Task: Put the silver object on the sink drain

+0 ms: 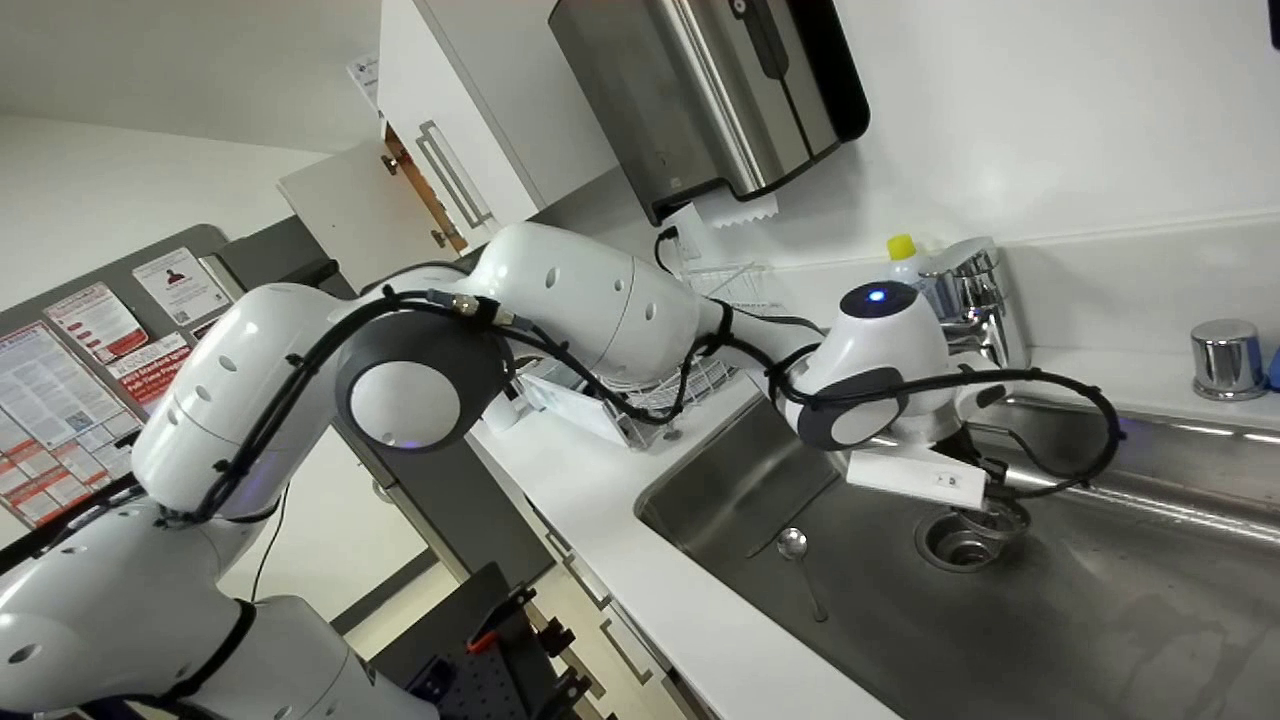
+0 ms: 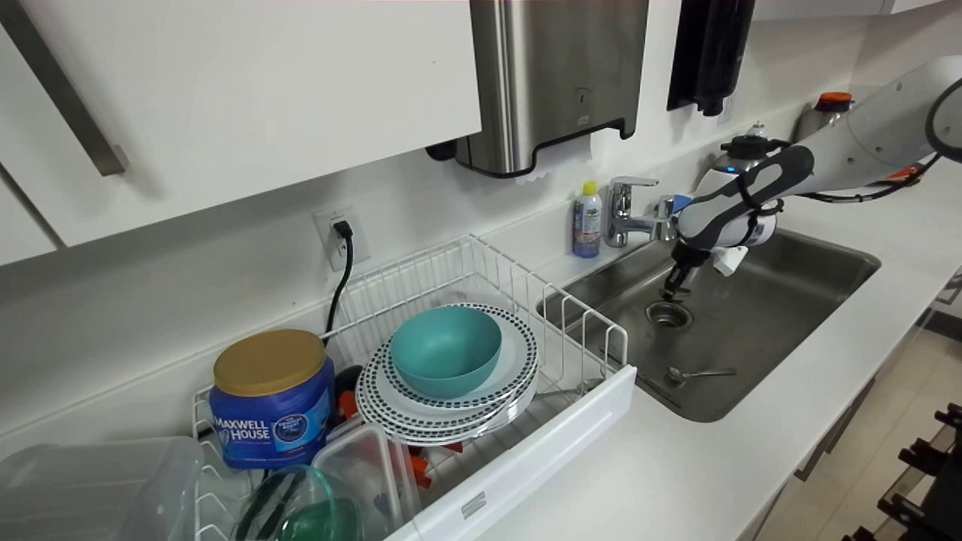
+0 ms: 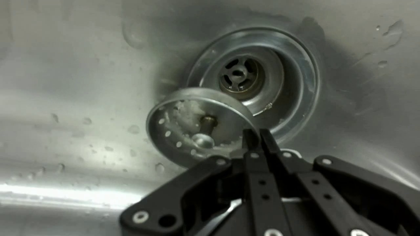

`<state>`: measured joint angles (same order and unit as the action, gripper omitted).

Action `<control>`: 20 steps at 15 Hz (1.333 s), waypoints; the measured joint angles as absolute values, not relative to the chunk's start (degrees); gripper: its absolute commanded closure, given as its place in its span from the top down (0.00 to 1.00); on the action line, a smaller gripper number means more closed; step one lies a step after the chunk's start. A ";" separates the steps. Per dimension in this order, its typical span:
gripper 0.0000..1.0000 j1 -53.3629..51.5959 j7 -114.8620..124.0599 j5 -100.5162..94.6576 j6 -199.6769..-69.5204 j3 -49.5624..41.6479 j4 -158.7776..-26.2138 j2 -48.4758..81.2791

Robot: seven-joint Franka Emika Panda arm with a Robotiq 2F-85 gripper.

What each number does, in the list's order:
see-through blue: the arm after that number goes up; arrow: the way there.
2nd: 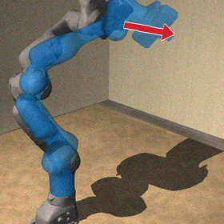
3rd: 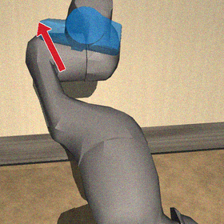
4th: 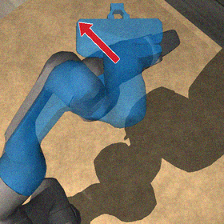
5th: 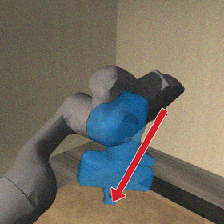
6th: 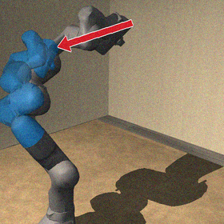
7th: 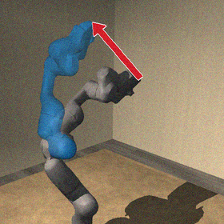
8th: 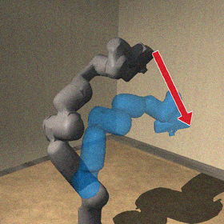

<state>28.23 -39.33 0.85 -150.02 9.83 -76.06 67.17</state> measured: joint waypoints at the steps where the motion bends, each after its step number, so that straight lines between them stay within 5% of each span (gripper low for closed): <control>1: 0.01 26.63 -39.37 -0.04 -151.15 9.09 -76.13 67.17; 20: 0.01 23.03 -39.13 -9.66 -173.41 7.14 -92.67 63.86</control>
<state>23.03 -39.13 -9.66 -173.41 7.14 -92.67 63.86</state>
